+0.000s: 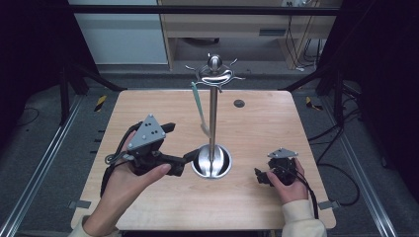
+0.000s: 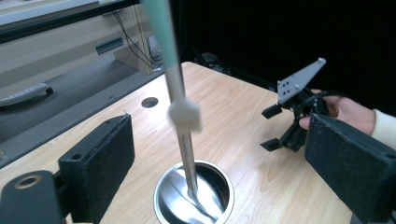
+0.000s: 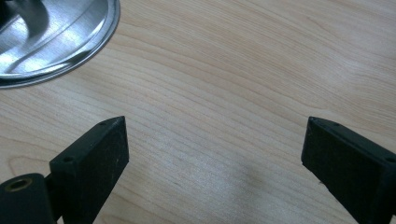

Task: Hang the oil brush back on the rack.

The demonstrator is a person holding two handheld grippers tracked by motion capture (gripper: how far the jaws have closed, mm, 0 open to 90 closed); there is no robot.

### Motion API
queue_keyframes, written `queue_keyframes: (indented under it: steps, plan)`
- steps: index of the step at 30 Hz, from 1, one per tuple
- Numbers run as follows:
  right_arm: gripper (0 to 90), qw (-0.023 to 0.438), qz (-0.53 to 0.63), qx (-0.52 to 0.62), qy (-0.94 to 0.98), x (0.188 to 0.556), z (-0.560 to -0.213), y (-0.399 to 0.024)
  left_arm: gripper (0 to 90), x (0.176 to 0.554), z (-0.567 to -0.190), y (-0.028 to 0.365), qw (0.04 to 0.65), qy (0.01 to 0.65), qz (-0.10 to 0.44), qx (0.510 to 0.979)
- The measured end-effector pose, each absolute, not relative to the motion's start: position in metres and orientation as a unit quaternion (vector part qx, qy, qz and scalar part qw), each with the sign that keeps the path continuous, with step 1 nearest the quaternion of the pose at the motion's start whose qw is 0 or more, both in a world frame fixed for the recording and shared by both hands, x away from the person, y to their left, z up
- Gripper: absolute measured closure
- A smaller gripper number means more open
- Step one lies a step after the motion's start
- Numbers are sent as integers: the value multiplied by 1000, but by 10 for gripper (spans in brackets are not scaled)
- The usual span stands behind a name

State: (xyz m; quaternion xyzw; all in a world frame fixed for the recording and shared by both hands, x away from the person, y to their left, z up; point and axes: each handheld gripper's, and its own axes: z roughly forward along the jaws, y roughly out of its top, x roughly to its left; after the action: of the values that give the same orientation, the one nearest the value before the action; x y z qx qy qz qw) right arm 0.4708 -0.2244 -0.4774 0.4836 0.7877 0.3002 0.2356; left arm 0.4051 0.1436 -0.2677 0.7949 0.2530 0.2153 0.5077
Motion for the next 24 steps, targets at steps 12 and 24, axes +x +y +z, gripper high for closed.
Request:
queue_keyframes:
  steps: [12,24]
  plan:
    - [81,234,298,484,789,471,-478,-224,54,390,-287,137,479,247,215,815]
    - [81,234,297,485,788,471,-479,-224,54,388,-318,150,454,257,216,825]
